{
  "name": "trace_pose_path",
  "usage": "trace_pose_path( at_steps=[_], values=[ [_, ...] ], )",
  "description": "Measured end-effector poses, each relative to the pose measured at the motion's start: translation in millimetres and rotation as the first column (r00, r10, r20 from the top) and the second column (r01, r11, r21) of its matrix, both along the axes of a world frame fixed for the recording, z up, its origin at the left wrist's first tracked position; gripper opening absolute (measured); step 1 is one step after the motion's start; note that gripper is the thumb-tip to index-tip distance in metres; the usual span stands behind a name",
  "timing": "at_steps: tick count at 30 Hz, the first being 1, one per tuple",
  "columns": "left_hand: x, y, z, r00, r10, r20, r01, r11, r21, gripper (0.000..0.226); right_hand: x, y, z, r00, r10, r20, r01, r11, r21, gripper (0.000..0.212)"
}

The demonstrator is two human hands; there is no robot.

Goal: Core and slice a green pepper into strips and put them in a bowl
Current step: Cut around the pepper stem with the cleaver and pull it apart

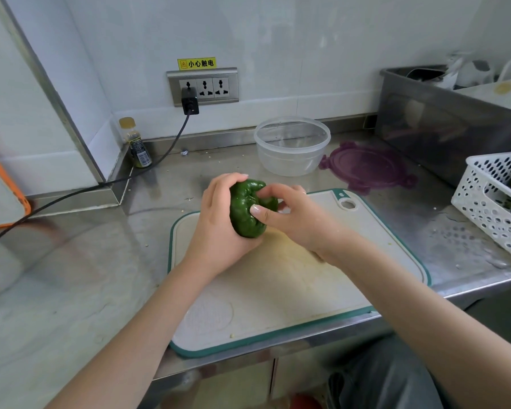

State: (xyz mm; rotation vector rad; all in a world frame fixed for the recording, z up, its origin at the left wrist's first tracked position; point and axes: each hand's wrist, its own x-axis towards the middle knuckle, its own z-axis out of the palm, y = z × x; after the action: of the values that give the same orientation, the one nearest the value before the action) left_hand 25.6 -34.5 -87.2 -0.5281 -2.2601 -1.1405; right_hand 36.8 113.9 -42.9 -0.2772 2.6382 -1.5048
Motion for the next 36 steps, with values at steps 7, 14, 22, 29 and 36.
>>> trace_pose_path(
  at_steps=[7,14,22,29,36],
  values=[
    [1,-4,3,0.997,-0.036,0.064,0.036,0.999,0.013,0.079,3,-3,-6,0.996,0.005,-0.089,-0.007,1.000,-0.020,0.016],
    [-1,-2,-4,0.998,-0.037,-0.050,0.029,0.989,-0.143,0.068,2,-2,-7,0.998,-0.069,0.005,0.068,0.993,0.096,0.037],
    [-1,-2,-4,0.987,-0.019,-0.160,-0.006,0.988,-0.153,0.063,7,-5,0,0.985,-0.102,0.137,0.122,0.981,-0.150,0.022],
    [0,-8,5,0.919,-0.288,0.269,0.255,0.955,0.151,0.080,29,81,-4,0.941,-0.312,-0.132,0.326,0.724,0.608,0.073],
    [-9,-22,4,0.843,-0.370,0.390,0.336,0.929,0.156,0.077,18,76,-12,0.960,-0.278,0.028,0.187,0.712,0.676,0.076]
  ],
)
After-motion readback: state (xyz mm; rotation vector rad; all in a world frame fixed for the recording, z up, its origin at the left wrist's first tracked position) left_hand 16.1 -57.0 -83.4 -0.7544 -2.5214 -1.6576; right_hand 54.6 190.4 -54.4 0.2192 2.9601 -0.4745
